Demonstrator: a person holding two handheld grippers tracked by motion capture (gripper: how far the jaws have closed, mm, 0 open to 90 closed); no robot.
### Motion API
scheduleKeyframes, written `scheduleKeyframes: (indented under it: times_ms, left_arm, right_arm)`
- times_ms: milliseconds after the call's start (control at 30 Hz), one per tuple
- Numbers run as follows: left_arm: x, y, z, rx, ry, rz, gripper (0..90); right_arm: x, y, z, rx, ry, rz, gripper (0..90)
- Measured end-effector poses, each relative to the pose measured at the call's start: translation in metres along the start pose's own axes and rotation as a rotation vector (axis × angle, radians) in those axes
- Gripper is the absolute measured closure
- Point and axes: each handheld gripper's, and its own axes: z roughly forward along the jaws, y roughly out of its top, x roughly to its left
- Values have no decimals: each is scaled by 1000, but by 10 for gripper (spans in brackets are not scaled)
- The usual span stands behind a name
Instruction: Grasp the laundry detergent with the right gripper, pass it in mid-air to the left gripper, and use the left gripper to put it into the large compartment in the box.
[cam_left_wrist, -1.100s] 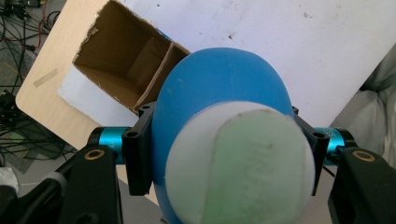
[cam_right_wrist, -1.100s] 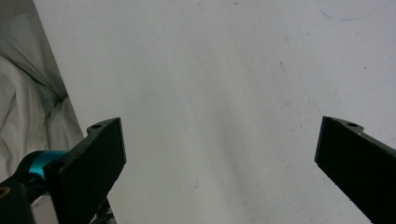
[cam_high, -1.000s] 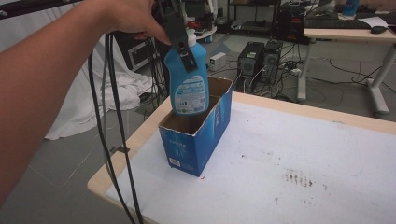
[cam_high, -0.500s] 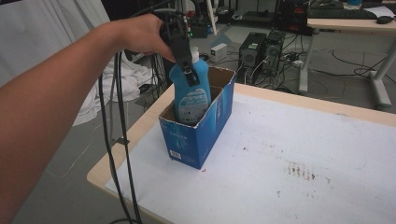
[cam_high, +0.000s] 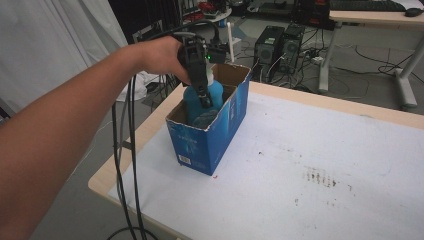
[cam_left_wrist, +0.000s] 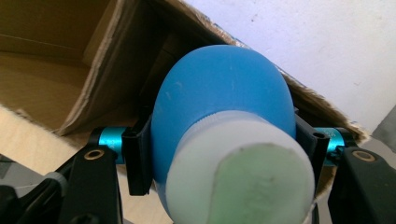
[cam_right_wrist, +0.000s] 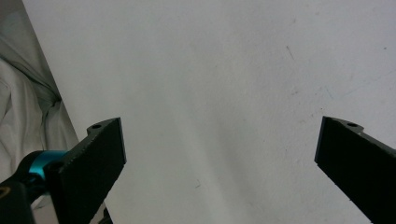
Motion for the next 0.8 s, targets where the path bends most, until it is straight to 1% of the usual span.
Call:
scheduleKeyframes:
  times_ms: [333,600,700,733,800]
  left_arm:
    - [1,-7,22,14,-13,-4,377]
    - [1,-7,31,38,-15,0,377]
    - [1,-7,32,30,-14,-3,377]
    - [1,-7,32,31,-15,-3,377]
    - [2,-7,32,34,-16,-6,377]
  right_arm:
    - [0,-1,4,6,4,5,12]
    - [1,-1,5,10,5,3,13]
    - [1,-1,6,12,3,6,12]
    - [1,-2,6,8,3,0,13]
    - [1,-2,6,12,4,6,12]
